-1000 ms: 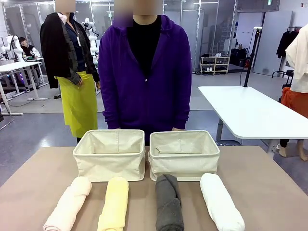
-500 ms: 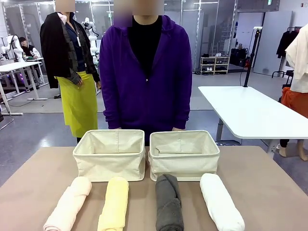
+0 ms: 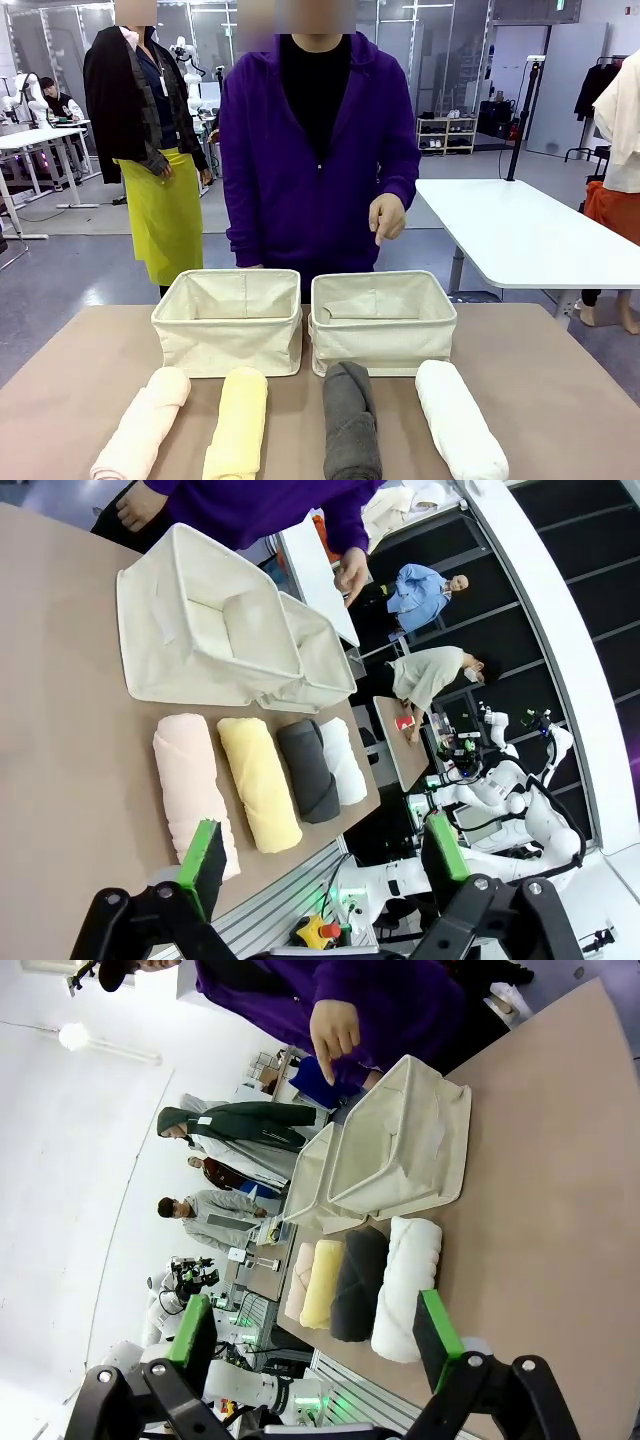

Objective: Divide the towels into two baskets.
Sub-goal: Pick up one hotel-folded towel and place it in the Fabric basket indicated by the person.

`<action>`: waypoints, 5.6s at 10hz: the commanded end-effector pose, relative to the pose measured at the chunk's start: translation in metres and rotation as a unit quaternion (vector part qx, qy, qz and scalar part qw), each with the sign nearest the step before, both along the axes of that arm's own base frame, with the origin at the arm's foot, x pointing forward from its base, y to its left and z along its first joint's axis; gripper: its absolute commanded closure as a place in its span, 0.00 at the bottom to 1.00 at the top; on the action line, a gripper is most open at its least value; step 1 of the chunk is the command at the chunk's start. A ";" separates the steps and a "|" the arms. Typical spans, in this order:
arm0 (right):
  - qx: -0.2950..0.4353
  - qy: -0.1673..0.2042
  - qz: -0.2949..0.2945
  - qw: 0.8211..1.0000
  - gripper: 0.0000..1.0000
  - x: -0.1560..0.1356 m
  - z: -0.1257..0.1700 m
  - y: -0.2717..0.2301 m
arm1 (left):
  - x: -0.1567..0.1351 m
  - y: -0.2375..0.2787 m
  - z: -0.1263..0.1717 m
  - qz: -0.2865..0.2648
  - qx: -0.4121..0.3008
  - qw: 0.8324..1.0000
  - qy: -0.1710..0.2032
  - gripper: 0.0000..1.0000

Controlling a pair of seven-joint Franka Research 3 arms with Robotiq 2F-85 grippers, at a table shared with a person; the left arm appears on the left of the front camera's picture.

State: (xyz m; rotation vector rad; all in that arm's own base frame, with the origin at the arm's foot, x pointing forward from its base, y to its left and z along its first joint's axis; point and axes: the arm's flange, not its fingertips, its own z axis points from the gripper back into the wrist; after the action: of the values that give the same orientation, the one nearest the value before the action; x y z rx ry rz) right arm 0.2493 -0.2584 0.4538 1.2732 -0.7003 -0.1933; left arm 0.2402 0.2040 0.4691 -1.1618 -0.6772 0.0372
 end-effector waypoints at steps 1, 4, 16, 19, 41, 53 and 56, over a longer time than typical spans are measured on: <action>0.000 -0.013 0.001 1.000 0.00 0.000 0.002 -0.002 | -0.002 0.002 0.001 -0.006 -0.005 1.000 -0.013 0.00; 0.000 -0.013 0.001 1.000 0.00 0.000 0.002 -0.002 | -0.002 0.002 0.001 -0.006 -0.005 1.000 -0.013 0.00; -0.115 0.058 0.099 0.987 0.00 0.044 0.018 0.085 | -0.002 0.002 0.001 -0.006 -0.005 1.000 -0.013 0.00; -0.209 0.124 0.166 0.956 0.00 0.094 0.000 0.174 | -0.002 0.002 0.001 -0.006 -0.005 1.000 -0.013 0.00; -0.459 0.239 0.166 0.839 0.60 0.100 -0.149 0.386 | -0.002 0.002 0.001 -0.006 -0.005 1.000 -0.013 0.00; -0.635 0.043 0.389 0.665 0.64 0.077 0.029 0.419 | -0.002 0.002 0.001 -0.006 -0.005 1.000 -0.013 0.00; -0.635 0.043 0.389 0.665 0.64 0.077 0.029 0.419 | -0.002 0.002 0.001 -0.006 -0.005 1.000 -0.013 0.00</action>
State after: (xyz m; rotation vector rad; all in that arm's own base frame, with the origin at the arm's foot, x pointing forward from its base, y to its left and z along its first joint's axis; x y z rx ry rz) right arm 0.3305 0.1616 0.4803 0.0810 -0.0229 0.8674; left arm 0.2395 0.2041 0.4690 -1.1652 -0.6746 0.0370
